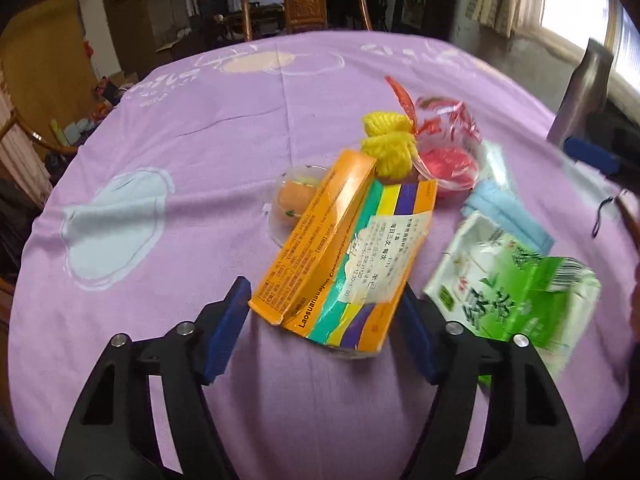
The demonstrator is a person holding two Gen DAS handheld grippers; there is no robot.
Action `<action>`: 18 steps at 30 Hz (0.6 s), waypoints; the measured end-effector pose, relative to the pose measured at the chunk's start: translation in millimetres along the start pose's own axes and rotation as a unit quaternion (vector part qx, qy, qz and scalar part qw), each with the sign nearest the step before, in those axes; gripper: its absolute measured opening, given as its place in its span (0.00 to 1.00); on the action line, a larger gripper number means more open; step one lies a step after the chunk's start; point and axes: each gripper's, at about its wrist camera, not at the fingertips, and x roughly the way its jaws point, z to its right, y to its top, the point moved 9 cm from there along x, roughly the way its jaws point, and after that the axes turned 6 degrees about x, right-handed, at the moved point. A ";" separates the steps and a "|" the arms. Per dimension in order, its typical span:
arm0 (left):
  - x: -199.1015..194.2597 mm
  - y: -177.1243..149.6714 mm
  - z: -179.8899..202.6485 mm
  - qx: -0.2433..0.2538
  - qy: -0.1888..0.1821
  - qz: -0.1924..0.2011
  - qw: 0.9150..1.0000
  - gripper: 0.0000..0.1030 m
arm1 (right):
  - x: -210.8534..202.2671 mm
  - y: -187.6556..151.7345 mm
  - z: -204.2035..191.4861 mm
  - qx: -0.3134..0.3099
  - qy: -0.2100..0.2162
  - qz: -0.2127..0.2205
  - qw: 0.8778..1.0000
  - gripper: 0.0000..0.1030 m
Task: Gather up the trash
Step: 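Grasp the orange medicine box with the left gripper while the right gripper grasps the green tea carton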
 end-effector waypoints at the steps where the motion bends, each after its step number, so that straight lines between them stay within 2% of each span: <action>1: -8.1 -3.8 -4.2 -0.012 -0.001 0.009 1.000 0.65 | -0.4 0.2 -0.2 -0.001 0.000 0.001 1.000 0.87; 6: -43.6 -32.2 -24.9 -0.058 0.005 0.017 0.998 0.65 | 0.0 -1.5 -1.8 -0.005 -0.001 -0.001 1.000 0.87; 9: -55.9 -45.5 -26.7 -0.059 0.008 0.011 0.998 0.68 | 1.0 -3.4 -3.3 -0.007 0.000 -0.006 1.000 0.87; 13: -61.8 -49.5 -14.9 -0.054 -0.001 0.011 0.998 0.92 | 1.2 -3.9 -4.6 -0.012 -0.003 -0.006 1.000 0.87; 18: -49.3 -43.6 8.4 -0.033 -0.021 -0.002 0.999 0.92 | 1.4 -2.2 -1.5 -0.002 -0.001 -0.006 1.000 0.87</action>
